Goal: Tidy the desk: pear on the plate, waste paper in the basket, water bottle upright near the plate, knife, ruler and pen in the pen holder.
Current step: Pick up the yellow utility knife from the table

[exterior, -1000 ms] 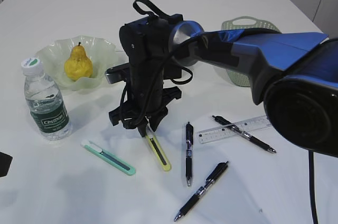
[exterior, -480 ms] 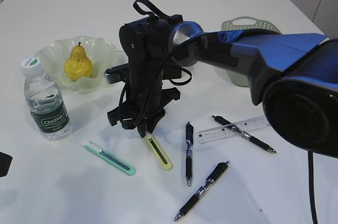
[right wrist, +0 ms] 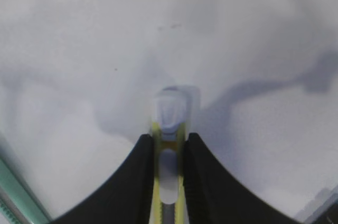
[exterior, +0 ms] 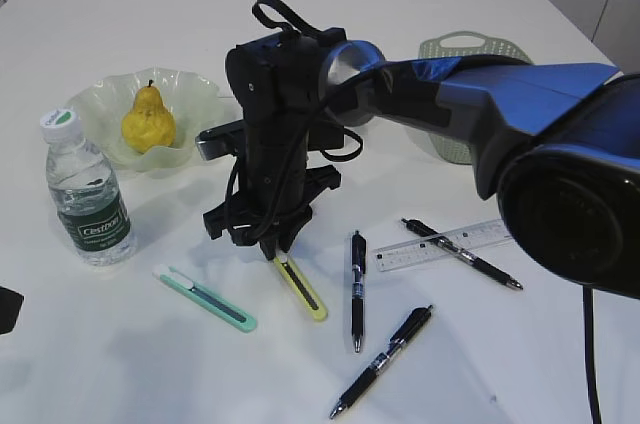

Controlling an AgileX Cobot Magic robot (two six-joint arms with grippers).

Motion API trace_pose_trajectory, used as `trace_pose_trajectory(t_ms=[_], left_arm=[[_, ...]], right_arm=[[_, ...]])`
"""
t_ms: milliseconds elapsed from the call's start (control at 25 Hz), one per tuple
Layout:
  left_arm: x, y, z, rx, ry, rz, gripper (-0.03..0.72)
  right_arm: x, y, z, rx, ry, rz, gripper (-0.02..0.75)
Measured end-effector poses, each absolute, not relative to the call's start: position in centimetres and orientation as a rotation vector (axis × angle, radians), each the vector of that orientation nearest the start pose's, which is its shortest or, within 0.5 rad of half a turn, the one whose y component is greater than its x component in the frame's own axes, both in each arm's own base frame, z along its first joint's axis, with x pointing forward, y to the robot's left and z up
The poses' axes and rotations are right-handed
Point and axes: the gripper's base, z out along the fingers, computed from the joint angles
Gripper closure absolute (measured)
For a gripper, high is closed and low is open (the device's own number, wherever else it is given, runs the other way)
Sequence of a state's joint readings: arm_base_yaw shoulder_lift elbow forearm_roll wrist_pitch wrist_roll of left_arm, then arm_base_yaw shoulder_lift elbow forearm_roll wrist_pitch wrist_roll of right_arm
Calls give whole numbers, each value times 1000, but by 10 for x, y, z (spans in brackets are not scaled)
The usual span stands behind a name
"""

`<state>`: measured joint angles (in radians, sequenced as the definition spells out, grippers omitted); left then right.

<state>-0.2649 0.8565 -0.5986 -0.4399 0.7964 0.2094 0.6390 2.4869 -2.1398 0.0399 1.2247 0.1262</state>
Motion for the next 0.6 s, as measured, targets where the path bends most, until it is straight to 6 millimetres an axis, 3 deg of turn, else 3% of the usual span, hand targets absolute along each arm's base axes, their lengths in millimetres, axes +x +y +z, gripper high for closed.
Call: trace_pose_trajectory(t_ms=[600], left_arm=[[135,-65,272,327,2483,-541,286]], right_arm=[[402,303,131,-765,2978,105,570]])
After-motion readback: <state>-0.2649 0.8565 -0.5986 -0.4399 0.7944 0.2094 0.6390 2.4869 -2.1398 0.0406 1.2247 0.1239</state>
